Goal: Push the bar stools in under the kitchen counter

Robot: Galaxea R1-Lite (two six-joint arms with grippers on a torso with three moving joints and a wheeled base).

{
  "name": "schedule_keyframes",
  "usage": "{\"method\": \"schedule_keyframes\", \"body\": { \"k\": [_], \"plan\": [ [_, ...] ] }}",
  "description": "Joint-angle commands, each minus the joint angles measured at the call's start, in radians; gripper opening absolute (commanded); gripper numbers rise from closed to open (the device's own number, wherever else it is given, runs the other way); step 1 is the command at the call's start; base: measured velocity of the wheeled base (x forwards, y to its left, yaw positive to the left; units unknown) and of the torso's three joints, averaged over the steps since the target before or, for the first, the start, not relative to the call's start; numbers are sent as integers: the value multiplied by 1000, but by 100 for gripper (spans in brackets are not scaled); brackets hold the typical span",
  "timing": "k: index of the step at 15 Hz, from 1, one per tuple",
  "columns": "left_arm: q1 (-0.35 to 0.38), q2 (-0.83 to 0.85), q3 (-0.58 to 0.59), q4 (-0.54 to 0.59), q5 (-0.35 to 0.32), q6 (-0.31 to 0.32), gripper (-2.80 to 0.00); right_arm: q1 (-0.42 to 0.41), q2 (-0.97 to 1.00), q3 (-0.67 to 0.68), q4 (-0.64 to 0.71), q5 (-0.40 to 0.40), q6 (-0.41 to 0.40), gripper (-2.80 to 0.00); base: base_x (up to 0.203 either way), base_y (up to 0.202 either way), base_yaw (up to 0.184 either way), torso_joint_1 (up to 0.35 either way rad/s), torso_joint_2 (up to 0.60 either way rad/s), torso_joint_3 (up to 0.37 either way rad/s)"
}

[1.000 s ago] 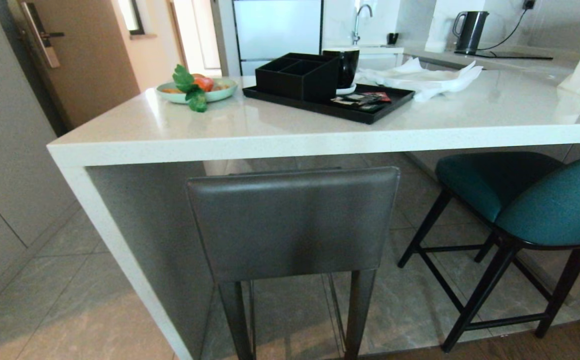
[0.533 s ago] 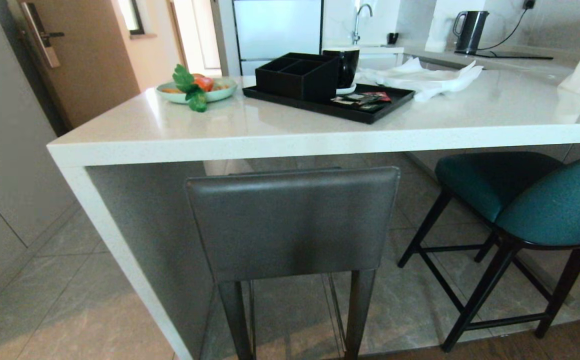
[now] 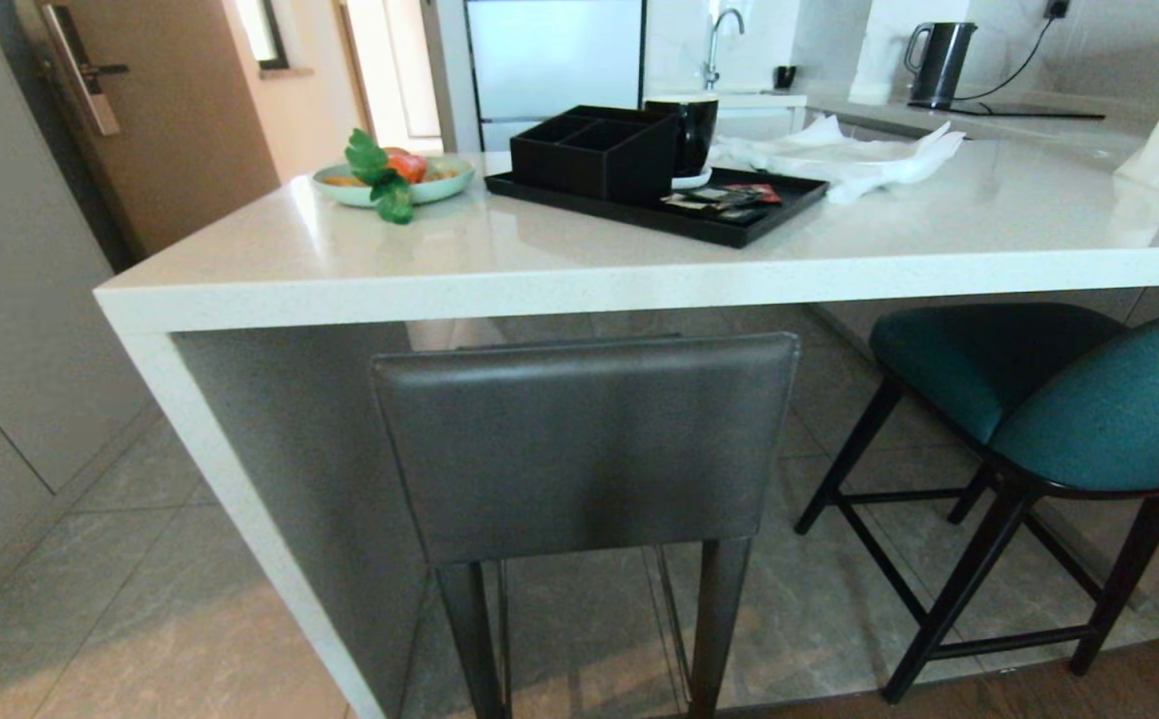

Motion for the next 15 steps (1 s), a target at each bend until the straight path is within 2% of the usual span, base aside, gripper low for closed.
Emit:
{"method": "schedule_keyframes", "body": {
  "k": [1, 8, 11, 15],
  "plan": [
    [0, 2, 2, -8, 1, -2, -280, 0, 2, 0, 1, 1, -1, -280, 0, 0, 0, 0, 0, 0],
    [0, 2, 7, -22, 2, -6, -280, 0, 2, 0, 1, 1, -1, -280, 0, 0, 0, 0, 0, 0],
    [0, 2, 13, -43, 8, -43, -280, 0, 2, 0, 1, 1, -1, -280, 0, 0, 0, 0, 0, 0],
    [0, 2, 14, -44, 10, -43, -280, 0, 2, 0, 1, 1, -1, -280, 0, 0, 0, 0, 0, 0]
  ]
}}
